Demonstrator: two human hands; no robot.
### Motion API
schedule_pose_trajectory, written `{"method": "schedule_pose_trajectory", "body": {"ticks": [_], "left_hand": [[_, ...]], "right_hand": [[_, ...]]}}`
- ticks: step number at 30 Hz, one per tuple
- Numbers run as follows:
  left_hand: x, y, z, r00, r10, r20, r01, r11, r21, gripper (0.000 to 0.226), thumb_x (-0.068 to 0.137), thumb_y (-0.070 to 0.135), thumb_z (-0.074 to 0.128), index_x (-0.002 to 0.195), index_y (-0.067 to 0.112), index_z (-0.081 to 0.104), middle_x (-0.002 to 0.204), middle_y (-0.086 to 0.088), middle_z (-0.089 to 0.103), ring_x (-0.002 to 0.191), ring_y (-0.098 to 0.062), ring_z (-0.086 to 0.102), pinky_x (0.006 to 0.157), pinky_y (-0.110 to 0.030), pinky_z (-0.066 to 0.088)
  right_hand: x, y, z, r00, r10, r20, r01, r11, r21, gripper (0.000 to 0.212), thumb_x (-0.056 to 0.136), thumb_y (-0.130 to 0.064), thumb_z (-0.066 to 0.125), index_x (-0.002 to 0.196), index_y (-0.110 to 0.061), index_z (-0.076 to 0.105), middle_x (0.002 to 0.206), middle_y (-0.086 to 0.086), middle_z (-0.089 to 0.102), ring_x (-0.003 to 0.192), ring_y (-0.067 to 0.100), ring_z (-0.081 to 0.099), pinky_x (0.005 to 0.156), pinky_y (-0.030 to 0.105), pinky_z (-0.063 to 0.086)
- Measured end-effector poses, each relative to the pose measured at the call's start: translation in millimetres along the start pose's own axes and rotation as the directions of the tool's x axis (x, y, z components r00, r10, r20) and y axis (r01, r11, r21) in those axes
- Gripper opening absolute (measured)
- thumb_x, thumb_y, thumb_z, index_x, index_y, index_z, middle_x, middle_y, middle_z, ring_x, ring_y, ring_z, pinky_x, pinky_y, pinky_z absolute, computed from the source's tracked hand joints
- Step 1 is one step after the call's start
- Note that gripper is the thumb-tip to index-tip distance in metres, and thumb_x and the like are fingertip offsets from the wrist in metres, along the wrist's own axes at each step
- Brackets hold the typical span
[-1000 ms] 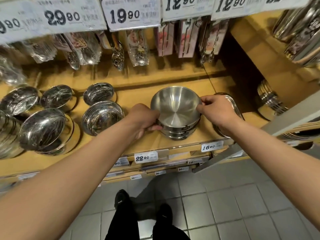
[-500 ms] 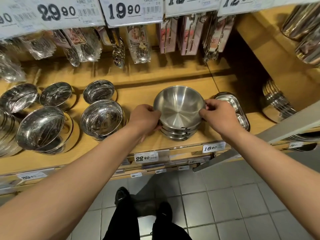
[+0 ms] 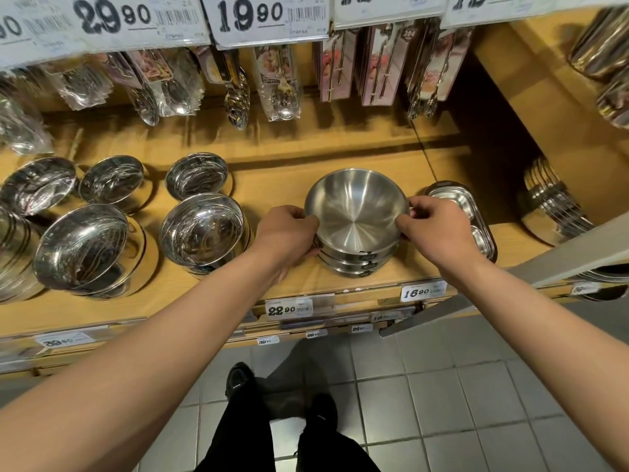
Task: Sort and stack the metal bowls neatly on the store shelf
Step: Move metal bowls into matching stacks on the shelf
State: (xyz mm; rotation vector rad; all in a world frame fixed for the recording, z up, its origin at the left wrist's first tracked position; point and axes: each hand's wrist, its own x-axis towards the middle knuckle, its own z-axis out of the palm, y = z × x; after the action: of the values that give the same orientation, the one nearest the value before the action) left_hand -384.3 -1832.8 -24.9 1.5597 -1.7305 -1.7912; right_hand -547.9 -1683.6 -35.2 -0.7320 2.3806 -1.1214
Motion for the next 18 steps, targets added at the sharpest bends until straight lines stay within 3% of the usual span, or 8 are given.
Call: {"method": "schedule_pose_trajectory", "body": {"ticks": [4, 11, 18], "left_hand": [[-0.7, -1.7, 1.7, 0.999, 0.029, -0.013, -0.029, 0.999, 0.031, 0.014, 0.097, 0.015, 0.059, 0.093, 0.01, 0.072, 0.08, -0.005, 0.067, 0.066, -0.012, 0.064, 0.063, -0.028, 0.061], [-1.0, 2.9, 3.5, 0.998, 0.043, -0.043, -0.042, 0.998, 0.044, 0.021, 0.095, 0.007, 0.059, 0.092, -0.008, 0.073, 0.071, -0.01, 0.063, 0.057, -0.017, 0.062, 0.064, -0.036, 0.065], [-1.8, -3.5, 5.1, 0.994, 0.074, -0.079, -0.068, 0.995, 0.069, 0.018, 0.094, 0.008, 0.06, 0.089, 0.0, 0.076, 0.077, -0.01, 0.07, 0.058, -0.014, 0.065, 0.065, -0.037, 0.066]], "right_hand": [[1.1, 0.4, -1.6, 0.998, 0.049, 0.035, -0.049, 0.999, 0.002, 0.033, 0.086, -0.022, 0.069, 0.118, -0.015, 0.074, 0.086, 0.003, 0.073, 0.088, 0.024, 0.071, 0.09, 0.051, 0.059], [0.9, 0.4, 0.4, 0.996, 0.087, 0.036, -0.089, 0.995, 0.053, 0.038, 0.087, -0.022, 0.068, 0.124, -0.012, 0.071, 0.098, 0.008, 0.075, 0.092, 0.027, 0.073, 0.091, 0.05, 0.059], [-0.8, -0.4, -1.8, 0.997, 0.068, 0.048, -0.071, 0.996, 0.055, 0.041, 0.09, -0.016, 0.067, 0.131, -0.01, 0.067, 0.095, 0.012, 0.076, 0.09, 0.034, 0.074, 0.087, 0.053, 0.06]]}}
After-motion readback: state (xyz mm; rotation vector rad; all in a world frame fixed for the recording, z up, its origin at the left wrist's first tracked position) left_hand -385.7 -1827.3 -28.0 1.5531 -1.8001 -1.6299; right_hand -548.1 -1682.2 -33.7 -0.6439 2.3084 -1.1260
